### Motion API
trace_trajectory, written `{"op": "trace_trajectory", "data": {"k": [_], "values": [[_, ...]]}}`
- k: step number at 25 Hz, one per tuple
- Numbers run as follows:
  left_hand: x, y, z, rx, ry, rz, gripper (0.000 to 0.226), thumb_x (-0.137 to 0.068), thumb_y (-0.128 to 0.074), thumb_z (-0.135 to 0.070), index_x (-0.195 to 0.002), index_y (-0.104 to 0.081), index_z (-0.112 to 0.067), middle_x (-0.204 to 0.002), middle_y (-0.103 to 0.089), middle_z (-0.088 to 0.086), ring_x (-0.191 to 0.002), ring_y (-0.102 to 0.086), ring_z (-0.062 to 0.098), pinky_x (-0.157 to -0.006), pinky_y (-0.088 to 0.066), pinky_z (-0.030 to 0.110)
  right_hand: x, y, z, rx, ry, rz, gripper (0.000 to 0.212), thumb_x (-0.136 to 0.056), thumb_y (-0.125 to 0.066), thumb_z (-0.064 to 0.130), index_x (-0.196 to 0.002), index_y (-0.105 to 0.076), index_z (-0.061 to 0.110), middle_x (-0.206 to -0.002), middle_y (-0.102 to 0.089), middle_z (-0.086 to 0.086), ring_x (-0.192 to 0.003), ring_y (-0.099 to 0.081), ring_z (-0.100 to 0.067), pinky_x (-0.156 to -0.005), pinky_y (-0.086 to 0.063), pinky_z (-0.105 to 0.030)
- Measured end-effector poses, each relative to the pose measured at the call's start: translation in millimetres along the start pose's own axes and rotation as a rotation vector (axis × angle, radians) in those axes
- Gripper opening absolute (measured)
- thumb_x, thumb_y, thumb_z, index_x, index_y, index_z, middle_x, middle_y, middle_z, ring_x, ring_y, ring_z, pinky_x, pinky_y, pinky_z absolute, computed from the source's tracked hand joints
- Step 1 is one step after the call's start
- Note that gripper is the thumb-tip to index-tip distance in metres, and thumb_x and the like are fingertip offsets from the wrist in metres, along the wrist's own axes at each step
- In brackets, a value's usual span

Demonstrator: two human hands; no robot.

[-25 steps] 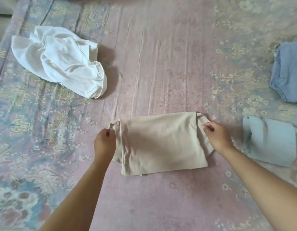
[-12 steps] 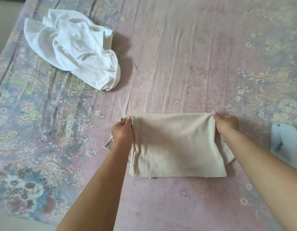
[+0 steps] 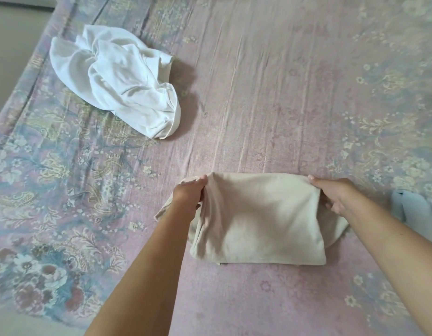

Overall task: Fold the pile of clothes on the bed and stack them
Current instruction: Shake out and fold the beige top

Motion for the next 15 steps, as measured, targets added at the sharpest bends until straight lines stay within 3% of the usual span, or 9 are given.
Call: {"op": "trace_trajectory", "data": {"k": [2, 5, 6, 9, 12, 15], "values": [[3, 3, -1, 0.087, -0.063, -0.048, 0.021, -0.088, -0.067, -0.033, -0.079, -0.062, -0.015, -0.078, -0.061, 0.005, -0.069, -0.056, 0.019, -0.07, -0.048, 0.031, 5, 7, 3, -0.027, 0.068, -0.023, 0.015, -0.085, -0.071, 0.022, -0.083, -0.059, 0.013, -0.074, -0.055, -0.001, -0.052, -0.051, -0.007, -0.037, -0.038, -0.011], [13, 14, 3, 0.159, -0.224, -0.124, 0.022, -0.092, -0.063, -0.026, -0.071, -0.063, -0.018, -0.07, -0.058, 0.0, -0.066, -0.052, 0.013, -0.071, -0.045, 0.027, 11, 20, 0, -0.144, 0.155, -0.068, 0.017, -0.087, -0.069, 0.024, -0.094, -0.067, 0.009, -0.082, -0.063, -0.002, -0.072, -0.061, -0.01, -0.068, -0.052, -0.018], [16, 19, 5, 0.209, -0.252, -0.131, 0.022, -0.093, -0.062, -0.023, -0.071, -0.063, -0.017, -0.069, -0.057, 0.0, -0.067, -0.052, 0.012, -0.071, -0.046, 0.026, 14, 24, -2, -0.18, 0.163, -0.063, 0.019, -0.088, -0.068, 0.023, -0.099, -0.068, 0.008, -0.084, -0.063, -0.002, -0.07, -0.062, -0.007, -0.067, -0.053, -0.018], [19, 28, 8, 0.464, -0.194, 0.001, 0.017, -0.094, -0.059, -0.012, -0.077, -0.062, -0.012, -0.074, -0.059, 0.003, -0.072, -0.057, 0.014, -0.075, -0.05, 0.026, 20, 34, -7, -0.218, 0.153, 0.02, 0.012, -0.094, -0.058, 0.018, -0.083, -0.061, 0.014, -0.07, -0.052, 0.001, -0.04, -0.044, 0.002, -0.038, -0.035, -0.011], [16, 27, 13, 0.463, -0.162, 0.121, 0.015, -0.095, -0.055, -0.006, -0.084, -0.063, -0.012, -0.078, -0.059, 0.004, -0.075, -0.055, 0.016, -0.075, -0.049, 0.033, 28, 34, -13, -0.159, 0.121, 0.132, 0.015, -0.096, -0.054, 0.015, -0.082, -0.059, 0.015, -0.07, -0.051, 0.001, -0.053, -0.041, -0.005, -0.045, -0.031, -0.017], [17, 26, 19, 0.369, -0.209, 0.126, 0.018, -0.096, -0.052, -0.005, -0.108, -0.065, -0.005, -0.089, -0.064, 0.005, -0.084, -0.058, 0.017, -0.085, -0.049, 0.035, 30, 35, -14, -0.195, 0.095, 0.153, 0.017, -0.097, -0.051, 0.013, -0.082, -0.058, 0.017, -0.068, -0.058, 0.003, -0.063, -0.044, -0.009, -0.055, -0.03, -0.022]]}}
Point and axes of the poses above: each hand's wrist, its own x-axis away from the middle knuckle, its own y-axis out of the back of the hand, z = x × y, the point moved 2 cm from there along -x, towards the middle knuckle
